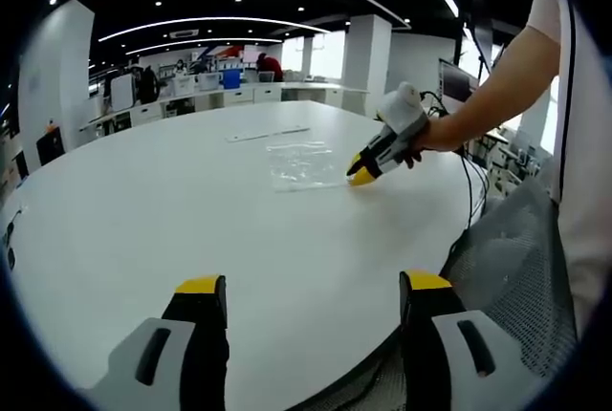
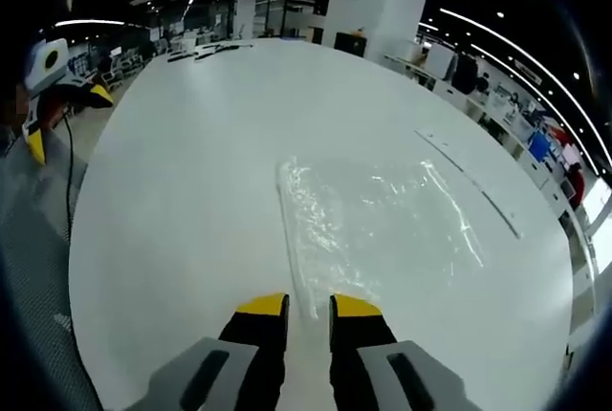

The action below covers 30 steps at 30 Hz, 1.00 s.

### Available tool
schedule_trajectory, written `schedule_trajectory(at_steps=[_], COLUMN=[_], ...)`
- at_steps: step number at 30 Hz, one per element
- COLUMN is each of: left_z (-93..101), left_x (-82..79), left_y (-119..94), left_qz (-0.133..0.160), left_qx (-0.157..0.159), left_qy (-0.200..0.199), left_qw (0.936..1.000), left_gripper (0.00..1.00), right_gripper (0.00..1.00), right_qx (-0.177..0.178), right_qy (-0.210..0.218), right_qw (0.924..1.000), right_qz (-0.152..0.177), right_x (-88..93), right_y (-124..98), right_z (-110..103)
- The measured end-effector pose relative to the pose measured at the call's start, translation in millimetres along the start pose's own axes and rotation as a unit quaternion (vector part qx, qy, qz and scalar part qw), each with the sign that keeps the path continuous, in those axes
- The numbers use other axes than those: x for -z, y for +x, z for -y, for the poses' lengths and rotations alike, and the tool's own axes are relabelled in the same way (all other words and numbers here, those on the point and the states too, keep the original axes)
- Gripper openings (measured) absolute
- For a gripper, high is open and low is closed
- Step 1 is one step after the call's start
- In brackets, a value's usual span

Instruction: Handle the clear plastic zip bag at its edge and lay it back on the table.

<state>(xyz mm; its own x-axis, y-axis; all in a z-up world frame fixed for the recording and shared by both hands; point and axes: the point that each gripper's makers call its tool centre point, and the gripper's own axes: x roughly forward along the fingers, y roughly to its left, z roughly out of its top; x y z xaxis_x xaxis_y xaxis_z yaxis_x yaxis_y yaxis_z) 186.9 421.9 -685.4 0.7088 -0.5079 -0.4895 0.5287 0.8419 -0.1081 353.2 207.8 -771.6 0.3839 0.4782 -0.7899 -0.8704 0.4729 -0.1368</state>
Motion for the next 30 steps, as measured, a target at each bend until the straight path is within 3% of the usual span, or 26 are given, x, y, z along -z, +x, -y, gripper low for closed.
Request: schedule_trajectory(at_steps=[6, 15, 19, 21, 23, 25, 30], left_z=[-0.9, -2.2, -0.2, 0.2, 0.6, -0.5, -0.7], left_x=[1.4, 4.7, 2.8, 2.5, 2.0, 3.2, 3.6], left_y=[0, 1, 1, 1, 1, 2, 2], left_qz=[0.0, -0.003, -0.004, -0.004, -0.004, -0.004, -0.004], left_qx=[0.0, 0.001, 0.001, 0.001, 0.001, 0.001, 0.001], left_qy=[0.001, 0.001, 0.001, 0.001, 0.001, 0.001, 0.001], left_qw=[1.0, 1.0, 1.0, 1.0, 1.0, 1.0, 1.0], left_gripper=[0.72, 0.72, 0.72, 0.72, 0.72, 0.72, 0.72], right_gripper=[0.14, 0.12, 0.04, 0.03, 0.03, 0.02, 0.01], right_qx=[-0.013, -0.027, -0.05, -0.049, -0.055, -0.054, -0.057], right_qy=[-0.019, -0.033, -0.021, -0.026, -0.002, -0.019, -0.007], right_qw=[0.9996, 0.999, 0.9985, 0.9984, 0.9984, 0.9983, 0.9983], right_qz=[-0.016, -0.016, -0.012, -0.012, -0.011, -0.01, -0.012], right_x=[12.1, 11.4, 11.0, 11.2, 11.7, 11.9, 11.7], right_y=[-3, -1, 2, 2, 0, 0, -1], right_z=[-1, -1, -5, -4, -4, -5, -7])
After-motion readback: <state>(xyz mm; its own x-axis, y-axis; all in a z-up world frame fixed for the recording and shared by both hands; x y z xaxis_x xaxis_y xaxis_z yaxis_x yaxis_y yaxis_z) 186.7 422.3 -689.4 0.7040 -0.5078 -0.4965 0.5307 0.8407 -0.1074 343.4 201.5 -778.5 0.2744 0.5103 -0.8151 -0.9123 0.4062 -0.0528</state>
